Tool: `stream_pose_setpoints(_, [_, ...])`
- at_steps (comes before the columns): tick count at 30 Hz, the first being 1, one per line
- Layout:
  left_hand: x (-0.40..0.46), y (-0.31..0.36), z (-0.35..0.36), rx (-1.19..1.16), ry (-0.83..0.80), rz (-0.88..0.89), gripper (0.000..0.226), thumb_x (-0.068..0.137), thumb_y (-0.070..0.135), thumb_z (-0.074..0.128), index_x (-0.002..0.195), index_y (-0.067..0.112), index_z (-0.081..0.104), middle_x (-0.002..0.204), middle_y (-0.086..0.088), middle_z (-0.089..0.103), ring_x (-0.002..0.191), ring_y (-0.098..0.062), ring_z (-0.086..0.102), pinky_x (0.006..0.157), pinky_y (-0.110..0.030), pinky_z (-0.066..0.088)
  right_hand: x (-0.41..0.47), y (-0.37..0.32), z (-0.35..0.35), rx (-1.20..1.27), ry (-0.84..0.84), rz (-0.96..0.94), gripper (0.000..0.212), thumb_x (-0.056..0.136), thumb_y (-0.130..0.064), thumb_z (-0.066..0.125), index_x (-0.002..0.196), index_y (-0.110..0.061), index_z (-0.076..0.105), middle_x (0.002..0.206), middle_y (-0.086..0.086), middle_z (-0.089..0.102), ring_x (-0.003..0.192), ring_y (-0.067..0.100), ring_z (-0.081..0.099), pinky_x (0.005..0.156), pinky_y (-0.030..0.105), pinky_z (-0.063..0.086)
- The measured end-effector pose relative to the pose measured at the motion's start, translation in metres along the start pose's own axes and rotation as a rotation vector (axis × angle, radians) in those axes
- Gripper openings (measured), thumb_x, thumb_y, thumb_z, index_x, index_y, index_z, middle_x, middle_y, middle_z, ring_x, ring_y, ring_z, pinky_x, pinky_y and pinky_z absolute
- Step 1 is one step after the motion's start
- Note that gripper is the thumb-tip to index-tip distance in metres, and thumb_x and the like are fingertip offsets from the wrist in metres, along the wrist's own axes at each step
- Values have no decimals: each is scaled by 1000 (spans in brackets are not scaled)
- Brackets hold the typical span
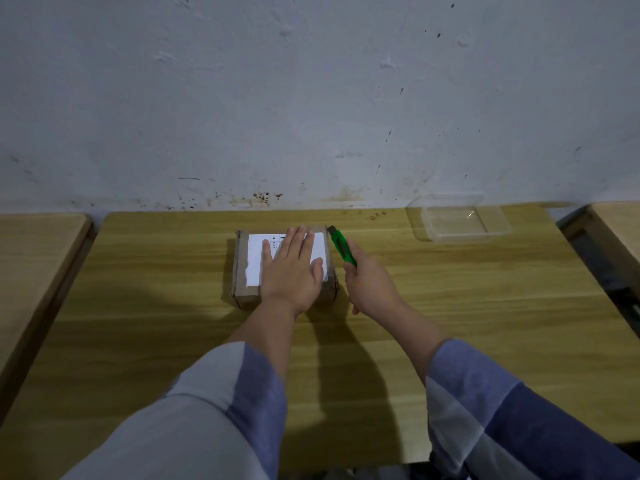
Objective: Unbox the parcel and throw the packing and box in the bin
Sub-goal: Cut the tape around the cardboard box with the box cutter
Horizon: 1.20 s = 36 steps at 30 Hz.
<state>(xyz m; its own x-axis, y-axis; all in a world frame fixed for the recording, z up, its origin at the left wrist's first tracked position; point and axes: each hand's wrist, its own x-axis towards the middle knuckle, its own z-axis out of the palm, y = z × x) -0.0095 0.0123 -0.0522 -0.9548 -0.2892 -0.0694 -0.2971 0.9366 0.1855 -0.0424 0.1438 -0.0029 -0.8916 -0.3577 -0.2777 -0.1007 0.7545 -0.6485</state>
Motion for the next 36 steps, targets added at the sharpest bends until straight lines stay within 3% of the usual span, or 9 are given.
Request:
stream_pose_setpoints(10, [1, 0, -1, 37, -26, 9, 56, 101, 40, 10, 152, 20, -3, 161, 4, -9, 148, -13, -12, 119, -52, -2, -1, -19, -4, -88, -66, 11, 58, 96, -5, 42, 149, -17, 23, 118, 15, 64, 89, 35, 67, 75, 47, 58])
stream_pose_setpoints(13, [1, 0, 0, 50, -39, 7, 55, 102, 39, 8, 152, 20, -5, 161, 3, -11, 148, -14, -13, 119, -53, -3, -5, -24, -10, -98, -104, 40, 53, 95, -2, 41, 145, -14, 30, 112, 19, 65, 74, 34, 66, 67, 47, 59])
stream_pose_setpoints(16, [3, 0, 1, 57, -36, -1, 55, 102, 39, 9, 152, 20, -4, 161, 3, -11, 148, -14, -13, 119, -53, -3, -14, -23, -17, -77, -135, 67, 48, 95, -3, 36, 141, -15, 36, 105, 19, 64, 53, 26, 57, 49, 37, 56])
stream_pose_setpoints(20, [4, 1, 3, 58, -36, -11, 56, 101, 39, 10, 152, 21, -3, 161, 4, -10, 148, -13, -12, 119, -53, -3, -28, -19, -14, -122, -139, 47, 47, 94, -4, 33, 139, -19, 39, 92, 14, 58, 48, 22, 54, 37, 27, 47])
stream_pose_setpoints(25, [5, 0, 3, 27, -32, -14, 56, 101, 38, 11, 152, 20, -1, 162, 4, -8, 148, -13, -11, 118, -52, -5, -52, -11, -6, -108, -95, 35, 50, 93, -5, 32, 139, -25, 37, 93, 11, 60, 57, 27, 59, 42, 35, 55])
stream_pose_setpoints(27, [6, 0, 2, 23, -31, -13, 56, 101, 37, 12, 153, 20, 0, 162, 4, -8, 148, -13, -10, 118, -52, -5, -61, -8, -3, -117, -79, 39, 49, 94, -6, 33, 138, -25, 38, 89, 9, 59, 65, 29, 62, 52, 41, 58])
stream_pose_setpoints(29, [5, 0, 3, 21, -32, -11, 56, 101, 38, 12, 152, 20, 0, 162, 4, -8, 148, -13, -11, 118, -52, -5, -69, -7, 1, -133, -70, 46, 51, 94, -6, 35, 142, -24, 34, 96, 14, 64, 77, 32, 65, 66, 45, 59])
stream_pose_setpoints(31, [4, 0, 3, 18, -37, -12, 56, 101, 37, 11, 152, 20, 0, 162, 5, -8, 148, -13, -11, 118, -52, -6, -75, -6, 4, -116, -64, 54, 53, 95, -6, 34, 145, -23, 31, 105, 17, 66, 84, 34, 65, 70, 43, 57])
stream_pose_setpoints(36, [5, -1, 3, 25, -44, -4, 56, 101, 38, 11, 153, 20, 0, 162, 5, -8, 148, -13, -10, 118, -52, -5, -90, 3, 7, -7, -23, 93, 52, 96, -11, 36, 145, -30, 30, 106, 12, 67, 75, 28, 62, 71, 48, 57])
